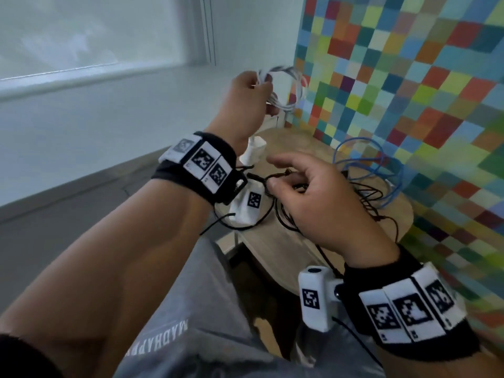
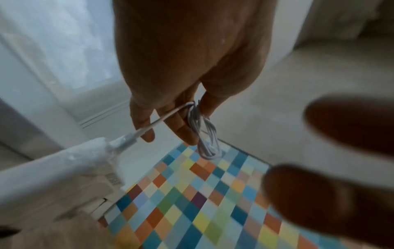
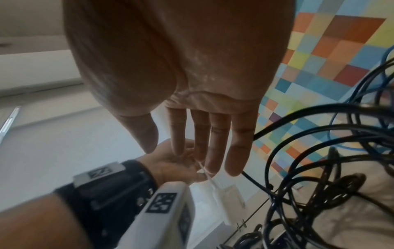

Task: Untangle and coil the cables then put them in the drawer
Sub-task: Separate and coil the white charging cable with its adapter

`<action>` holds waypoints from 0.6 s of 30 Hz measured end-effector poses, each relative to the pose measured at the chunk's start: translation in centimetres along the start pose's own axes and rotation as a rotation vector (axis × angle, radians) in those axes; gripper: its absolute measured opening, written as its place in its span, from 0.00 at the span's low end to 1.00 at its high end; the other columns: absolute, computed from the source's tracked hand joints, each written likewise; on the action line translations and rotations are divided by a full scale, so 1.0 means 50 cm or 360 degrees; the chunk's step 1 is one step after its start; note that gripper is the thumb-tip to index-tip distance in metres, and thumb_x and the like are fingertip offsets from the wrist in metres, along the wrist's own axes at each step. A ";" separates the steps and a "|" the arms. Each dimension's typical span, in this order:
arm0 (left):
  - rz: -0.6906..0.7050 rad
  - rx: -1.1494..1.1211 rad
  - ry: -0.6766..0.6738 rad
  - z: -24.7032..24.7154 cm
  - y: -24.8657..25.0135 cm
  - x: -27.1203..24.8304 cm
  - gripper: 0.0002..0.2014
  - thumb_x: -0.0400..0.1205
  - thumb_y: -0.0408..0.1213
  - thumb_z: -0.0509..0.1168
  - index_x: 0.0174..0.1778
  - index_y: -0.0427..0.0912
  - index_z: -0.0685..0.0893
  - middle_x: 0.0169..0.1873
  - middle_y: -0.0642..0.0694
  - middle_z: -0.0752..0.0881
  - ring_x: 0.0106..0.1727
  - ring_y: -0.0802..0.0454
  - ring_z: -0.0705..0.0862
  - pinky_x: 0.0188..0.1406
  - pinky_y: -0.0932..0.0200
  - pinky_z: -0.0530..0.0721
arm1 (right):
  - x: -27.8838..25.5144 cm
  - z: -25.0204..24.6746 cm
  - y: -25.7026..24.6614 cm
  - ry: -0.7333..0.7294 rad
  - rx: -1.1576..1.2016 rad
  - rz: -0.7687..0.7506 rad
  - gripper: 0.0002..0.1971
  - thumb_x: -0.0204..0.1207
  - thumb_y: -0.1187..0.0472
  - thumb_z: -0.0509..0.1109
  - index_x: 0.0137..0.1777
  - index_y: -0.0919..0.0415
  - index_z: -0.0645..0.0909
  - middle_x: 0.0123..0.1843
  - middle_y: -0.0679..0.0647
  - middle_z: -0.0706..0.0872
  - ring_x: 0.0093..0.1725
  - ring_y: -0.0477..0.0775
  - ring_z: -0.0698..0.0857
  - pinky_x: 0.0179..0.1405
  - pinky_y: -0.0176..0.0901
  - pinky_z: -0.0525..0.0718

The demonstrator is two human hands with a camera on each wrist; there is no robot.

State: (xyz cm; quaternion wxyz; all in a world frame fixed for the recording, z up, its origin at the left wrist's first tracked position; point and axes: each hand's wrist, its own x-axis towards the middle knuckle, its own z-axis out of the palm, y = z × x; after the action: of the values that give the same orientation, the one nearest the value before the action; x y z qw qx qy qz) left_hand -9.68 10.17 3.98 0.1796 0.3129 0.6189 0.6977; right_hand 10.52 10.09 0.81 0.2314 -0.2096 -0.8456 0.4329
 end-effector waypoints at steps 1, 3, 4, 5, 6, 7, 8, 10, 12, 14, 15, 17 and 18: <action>0.0021 0.0079 -0.0037 0.017 -0.005 0.019 0.06 0.88 0.34 0.64 0.46 0.40 0.82 0.40 0.42 0.86 0.39 0.44 0.90 0.40 0.51 0.90 | -0.001 -0.001 0.002 -0.0001 -0.0022 0.0004 0.16 0.83 0.49 0.73 0.70 0.37 0.84 0.59 0.37 0.88 0.57 0.34 0.86 0.51 0.29 0.82; -0.0008 0.0233 -0.0075 0.037 -0.025 0.053 0.05 0.84 0.37 0.65 0.45 0.40 0.82 0.41 0.40 0.89 0.42 0.42 0.93 0.50 0.40 0.93 | -0.002 -0.008 0.006 0.0007 -0.0048 0.0018 0.15 0.83 0.49 0.73 0.69 0.37 0.84 0.57 0.36 0.87 0.56 0.31 0.84 0.47 0.21 0.80; -0.0035 0.0289 -0.0070 0.040 -0.037 0.066 0.05 0.84 0.38 0.66 0.44 0.41 0.82 0.42 0.39 0.91 0.44 0.40 0.93 0.52 0.37 0.92 | -0.003 -0.014 0.007 0.0011 -0.0054 0.0030 0.15 0.83 0.49 0.73 0.69 0.38 0.84 0.56 0.36 0.87 0.56 0.30 0.84 0.45 0.19 0.79; -0.0062 0.0325 -0.0052 0.039 -0.047 0.076 0.06 0.84 0.38 0.66 0.43 0.41 0.82 0.43 0.37 0.91 0.46 0.39 0.93 0.53 0.37 0.92 | -0.002 -0.018 0.010 0.0013 -0.0065 0.0038 0.15 0.83 0.50 0.73 0.69 0.38 0.84 0.57 0.35 0.86 0.56 0.30 0.83 0.45 0.19 0.79; -0.0099 0.0344 -0.0024 0.033 -0.058 0.082 0.07 0.84 0.38 0.66 0.42 0.40 0.82 0.43 0.37 0.91 0.47 0.38 0.93 0.49 0.40 0.92 | -0.001 -0.023 0.013 0.0014 -0.0080 0.0042 0.16 0.83 0.50 0.74 0.69 0.38 0.84 0.58 0.35 0.87 0.56 0.31 0.84 0.47 0.20 0.80; -0.0140 0.0353 0.0013 0.024 -0.068 0.084 0.08 0.85 0.37 0.66 0.42 0.39 0.81 0.43 0.37 0.91 0.46 0.38 0.92 0.40 0.47 0.92 | 0.001 -0.026 0.017 0.0019 -0.0095 0.0045 0.16 0.82 0.49 0.74 0.70 0.38 0.84 0.59 0.35 0.87 0.57 0.32 0.84 0.49 0.24 0.81; -0.0180 0.0384 0.0055 0.009 -0.082 0.088 0.08 0.86 0.37 0.66 0.42 0.37 0.81 0.40 0.38 0.88 0.40 0.41 0.90 0.30 0.55 0.84 | 0.002 -0.027 0.020 0.0025 -0.0110 0.0046 0.17 0.82 0.49 0.75 0.70 0.38 0.84 0.60 0.36 0.87 0.57 0.35 0.85 0.52 0.29 0.83; -0.0240 0.0504 0.0147 -0.030 -0.109 0.088 0.07 0.85 0.37 0.67 0.44 0.37 0.82 0.37 0.39 0.84 0.32 0.47 0.83 0.27 0.61 0.75 | 0.006 -0.029 0.024 0.0036 -0.0137 0.0040 0.18 0.80 0.49 0.76 0.70 0.39 0.84 0.61 0.36 0.87 0.57 0.37 0.86 0.55 0.35 0.85; -0.0287 0.0653 0.0216 -0.076 -0.137 0.084 0.09 0.82 0.39 0.70 0.38 0.40 0.83 0.31 0.44 0.82 0.31 0.47 0.78 0.31 0.57 0.74 | 0.010 -0.026 0.028 0.0048 -0.0147 0.0032 0.19 0.80 0.49 0.77 0.70 0.40 0.84 0.61 0.36 0.88 0.56 0.37 0.86 0.54 0.34 0.85; -0.0349 0.0778 0.0259 -0.117 -0.160 0.073 0.14 0.80 0.38 0.72 0.29 0.43 0.80 0.23 0.48 0.77 0.27 0.49 0.74 0.31 0.58 0.72 | 0.015 -0.021 0.029 0.0070 -0.0138 0.0023 0.18 0.79 0.50 0.77 0.68 0.41 0.86 0.58 0.37 0.89 0.54 0.37 0.87 0.52 0.33 0.84; -0.0397 0.0828 0.0259 -0.134 -0.169 0.066 0.16 0.80 0.38 0.73 0.26 0.43 0.79 0.21 0.48 0.75 0.25 0.50 0.72 0.29 0.59 0.71 | 0.018 -0.018 0.030 0.0084 -0.0121 0.0022 0.16 0.79 0.50 0.78 0.67 0.41 0.86 0.57 0.37 0.89 0.52 0.37 0.87 0.51 0.34 0.85; -0.0499 0.0886 0.0234 -0.157 -0.185 0.054 0.14 0.79 0.40 0.75 0.30 0.36 0.85 0.24 0.43 0.80 0.26 0.49 0.76 0.30 0.56 0.77 | 0.023 -0.015 0.030 0.0099 -0.0082 0.0028 0.13 0.79 0.50 0.78 0.63 0.38 0.87 0.52 0.40 0.91 0.50 0.38 0.89 0.50 0.36 0.85; -0.0536 0.0880 0.0227 -0.165 -0.190 0.049 0.13 0.78 0.40 0.75 0.35 0.32 0.88 0.28 0.40 0.84 0.28 0.48 0.80 0.32 0.53 0.82 | 0.023 -0.014 0.030 0.0097 -0.0064 0.0030 0.12 0.79 0.50 0.78 0.60 0.36 0.86 0.50 0.41 0.91 0.49 0.38 0.89 0.50 0.36 0.85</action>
State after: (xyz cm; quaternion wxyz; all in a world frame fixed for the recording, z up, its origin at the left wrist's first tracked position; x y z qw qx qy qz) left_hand -18.24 7.12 -5.07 0.1570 0.1936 0.8388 0.4841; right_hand 10.22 12.00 0.19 0.2486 -0.2353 -0.8446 0.4115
